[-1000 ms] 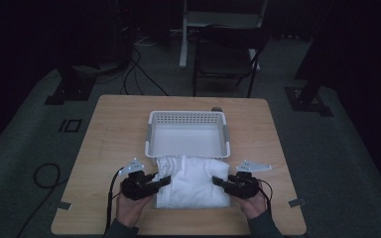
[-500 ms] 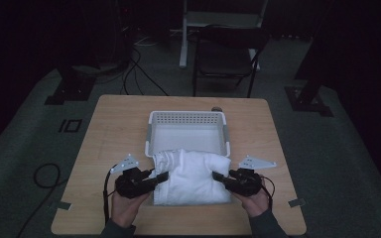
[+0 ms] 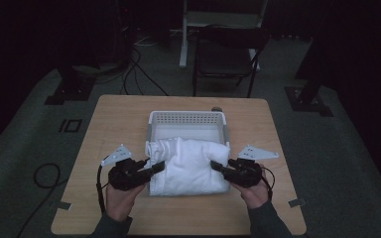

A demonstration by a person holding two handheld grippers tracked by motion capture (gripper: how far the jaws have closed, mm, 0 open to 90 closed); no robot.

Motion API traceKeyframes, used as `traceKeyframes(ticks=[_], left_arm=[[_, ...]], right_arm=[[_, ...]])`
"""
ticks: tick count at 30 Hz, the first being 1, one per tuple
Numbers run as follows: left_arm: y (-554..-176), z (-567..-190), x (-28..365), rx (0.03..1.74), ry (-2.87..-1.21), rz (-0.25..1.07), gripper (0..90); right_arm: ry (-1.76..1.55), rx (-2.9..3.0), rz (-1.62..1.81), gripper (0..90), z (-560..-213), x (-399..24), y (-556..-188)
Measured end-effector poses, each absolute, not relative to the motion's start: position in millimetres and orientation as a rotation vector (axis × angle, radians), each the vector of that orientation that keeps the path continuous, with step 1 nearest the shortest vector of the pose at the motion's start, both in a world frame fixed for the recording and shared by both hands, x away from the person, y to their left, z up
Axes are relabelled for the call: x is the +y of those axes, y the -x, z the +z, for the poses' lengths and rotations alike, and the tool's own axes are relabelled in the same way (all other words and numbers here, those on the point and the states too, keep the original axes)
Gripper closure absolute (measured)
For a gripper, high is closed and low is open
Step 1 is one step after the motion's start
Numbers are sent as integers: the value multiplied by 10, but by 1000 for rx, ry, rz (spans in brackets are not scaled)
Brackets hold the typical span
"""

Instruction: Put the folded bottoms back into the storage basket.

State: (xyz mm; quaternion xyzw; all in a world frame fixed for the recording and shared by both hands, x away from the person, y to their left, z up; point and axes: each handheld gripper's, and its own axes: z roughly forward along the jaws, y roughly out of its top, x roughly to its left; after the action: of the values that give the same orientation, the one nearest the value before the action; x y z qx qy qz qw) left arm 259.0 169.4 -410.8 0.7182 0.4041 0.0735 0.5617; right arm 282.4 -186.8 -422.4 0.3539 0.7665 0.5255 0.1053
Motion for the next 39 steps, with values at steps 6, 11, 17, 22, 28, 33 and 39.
traceKeyframes(ticks=[6,11,17,22,28,33,39], left_arm=[[-2641,-3968,1702,932,-1687,208,622],[-2768,-3945,1717,935,-1675,211,622],[-2879,-3931,1711,943,-1676,219,624],[-2952,-3910,1703,942,-1677,226,625],[-3040,-3883,1698,937,-1673,227,625],[-3114,-3883,1697,937,-1670,231,625],[-3178,-3881,1707,942,-1661,238,625]], right_arm=[[-1022,2224,1571,702,-4109,-1855,-2870],[-1019,2204,1562,703,-4052,-1833,-2935],[-1032,2185,1554,703,-4044,-1812,-3018],[-1040,2174,1548,703,-4033,-1806,-3075],[-1035,2160,1538,703,-3992,-1805,-3146],[-1039,2147,1529,703,-3978,-1795,-3207],[-1037,2141,1520,703,-3962,-1773,-3265]])
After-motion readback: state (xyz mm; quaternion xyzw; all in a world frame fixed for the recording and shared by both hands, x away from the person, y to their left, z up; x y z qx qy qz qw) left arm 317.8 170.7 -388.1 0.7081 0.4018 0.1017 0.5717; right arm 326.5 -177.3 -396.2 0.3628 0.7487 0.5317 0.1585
